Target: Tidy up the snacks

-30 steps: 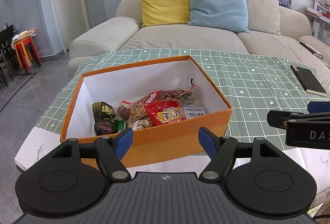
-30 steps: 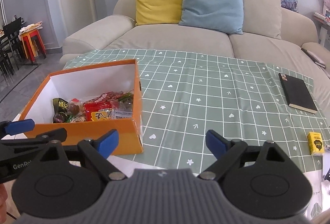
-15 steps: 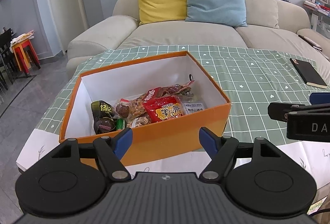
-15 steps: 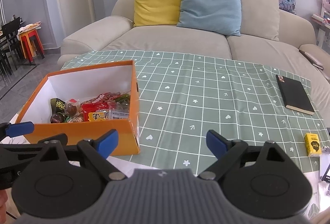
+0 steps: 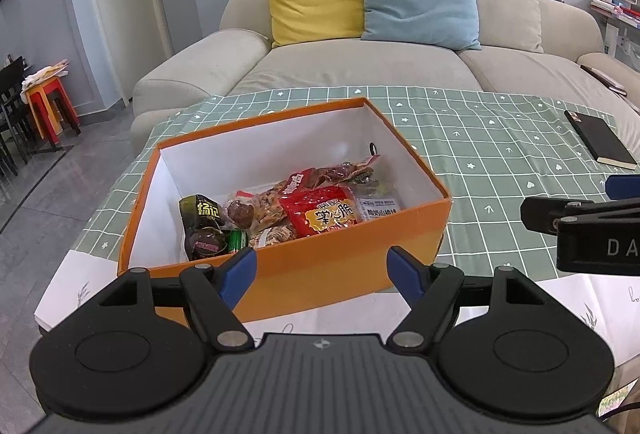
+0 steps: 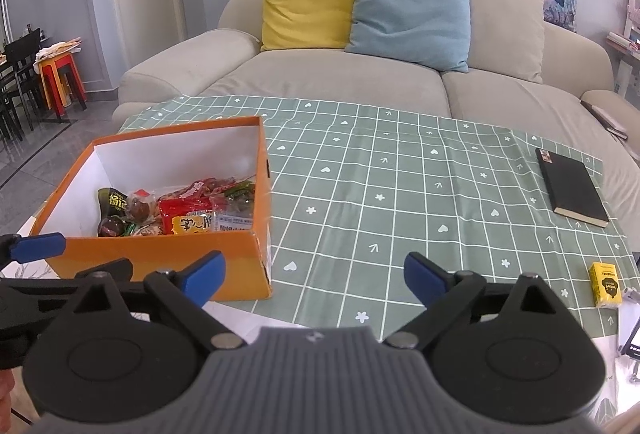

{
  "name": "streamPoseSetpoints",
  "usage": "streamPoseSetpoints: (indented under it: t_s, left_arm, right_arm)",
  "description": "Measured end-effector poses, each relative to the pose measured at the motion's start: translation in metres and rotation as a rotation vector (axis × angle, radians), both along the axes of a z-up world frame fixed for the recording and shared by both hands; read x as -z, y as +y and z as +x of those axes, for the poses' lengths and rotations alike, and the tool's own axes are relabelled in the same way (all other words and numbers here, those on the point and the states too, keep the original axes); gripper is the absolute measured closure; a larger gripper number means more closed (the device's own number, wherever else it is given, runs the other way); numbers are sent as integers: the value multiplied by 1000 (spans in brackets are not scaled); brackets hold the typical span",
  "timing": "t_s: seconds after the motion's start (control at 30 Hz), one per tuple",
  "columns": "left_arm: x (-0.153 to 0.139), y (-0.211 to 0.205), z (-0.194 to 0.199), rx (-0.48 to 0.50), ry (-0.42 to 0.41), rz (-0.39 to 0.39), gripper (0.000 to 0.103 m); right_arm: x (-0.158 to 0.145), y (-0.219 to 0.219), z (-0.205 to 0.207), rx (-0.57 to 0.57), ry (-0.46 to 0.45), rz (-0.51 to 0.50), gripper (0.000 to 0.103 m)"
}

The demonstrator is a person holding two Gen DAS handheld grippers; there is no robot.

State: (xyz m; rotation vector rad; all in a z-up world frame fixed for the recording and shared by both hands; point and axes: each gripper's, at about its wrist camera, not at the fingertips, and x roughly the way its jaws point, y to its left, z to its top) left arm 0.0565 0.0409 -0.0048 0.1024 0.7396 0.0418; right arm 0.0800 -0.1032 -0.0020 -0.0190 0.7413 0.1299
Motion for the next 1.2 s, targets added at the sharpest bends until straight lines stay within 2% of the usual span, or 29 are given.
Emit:
streamPoseSetpoints:
  t_s: [1.2]
  left_arm:
    - [-1,4,-2,-11,-4,-9,16]
  right_arm:
    - [1,2,0,-6,16,-11,8]
